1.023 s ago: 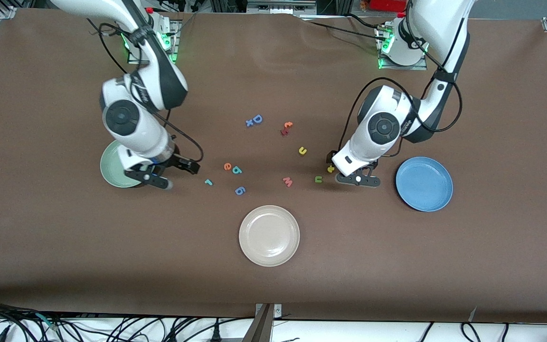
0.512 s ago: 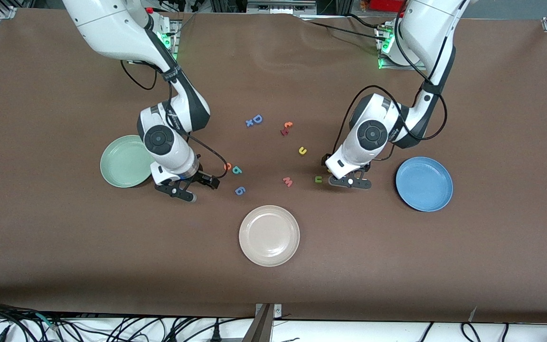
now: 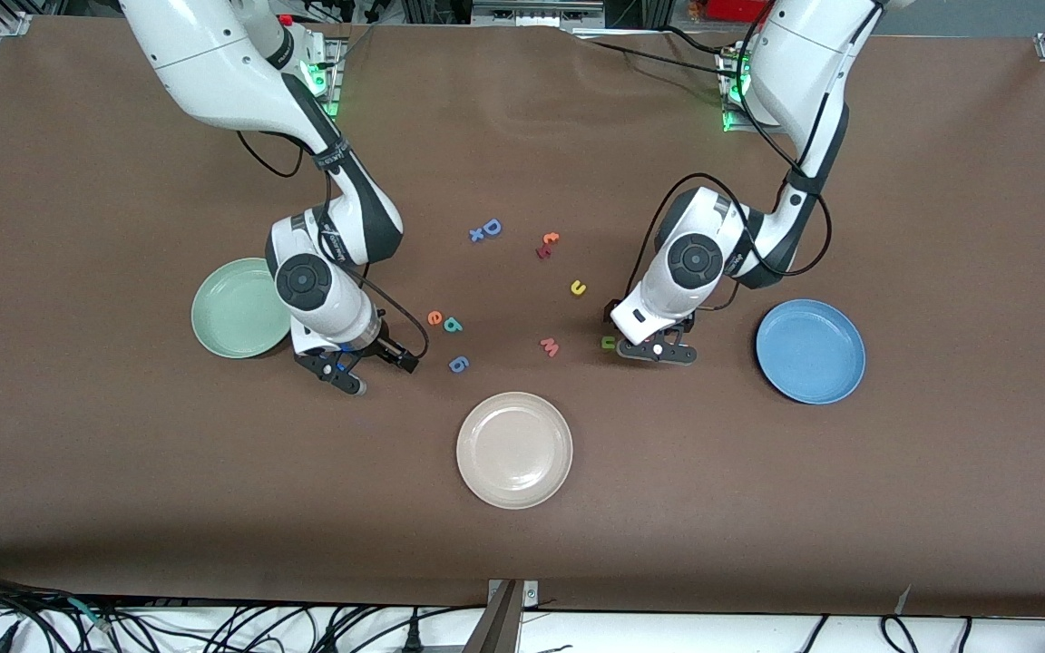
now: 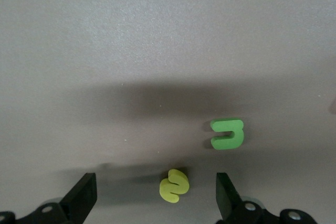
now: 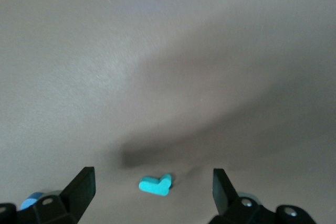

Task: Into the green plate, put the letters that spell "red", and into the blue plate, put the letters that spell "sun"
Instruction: 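Grasp the yellow 2 and cyan l with the left and right grippers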

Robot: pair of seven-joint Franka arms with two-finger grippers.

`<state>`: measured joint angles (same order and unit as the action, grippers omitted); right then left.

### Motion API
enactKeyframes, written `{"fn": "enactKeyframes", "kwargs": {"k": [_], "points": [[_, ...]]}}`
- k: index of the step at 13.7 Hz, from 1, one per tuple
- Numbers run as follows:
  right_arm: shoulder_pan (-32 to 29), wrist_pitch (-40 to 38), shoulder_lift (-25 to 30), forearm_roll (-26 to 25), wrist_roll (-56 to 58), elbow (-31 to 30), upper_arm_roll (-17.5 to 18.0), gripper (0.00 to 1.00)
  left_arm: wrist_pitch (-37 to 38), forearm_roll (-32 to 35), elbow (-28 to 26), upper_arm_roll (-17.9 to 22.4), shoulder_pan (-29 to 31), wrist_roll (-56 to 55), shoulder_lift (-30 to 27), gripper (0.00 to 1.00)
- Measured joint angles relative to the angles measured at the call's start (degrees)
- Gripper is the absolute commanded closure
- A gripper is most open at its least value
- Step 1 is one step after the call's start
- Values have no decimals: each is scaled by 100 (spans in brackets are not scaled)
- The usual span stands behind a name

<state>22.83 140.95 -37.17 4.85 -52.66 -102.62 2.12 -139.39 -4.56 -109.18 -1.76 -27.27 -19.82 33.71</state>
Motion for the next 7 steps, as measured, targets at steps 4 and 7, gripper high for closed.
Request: {"fn": "enactKeyframes", "kwargs": {"k": [4, 7], "points": [[84, -23, -58, 145, -106, 1, 16, 15, -100, 0, -4, 0, -113, -163, 51, 1], [116, -88, -67, 146, -125, 2, 16, 24, -212, 0, -18, 0, -202, -279, 71, 5]]}}
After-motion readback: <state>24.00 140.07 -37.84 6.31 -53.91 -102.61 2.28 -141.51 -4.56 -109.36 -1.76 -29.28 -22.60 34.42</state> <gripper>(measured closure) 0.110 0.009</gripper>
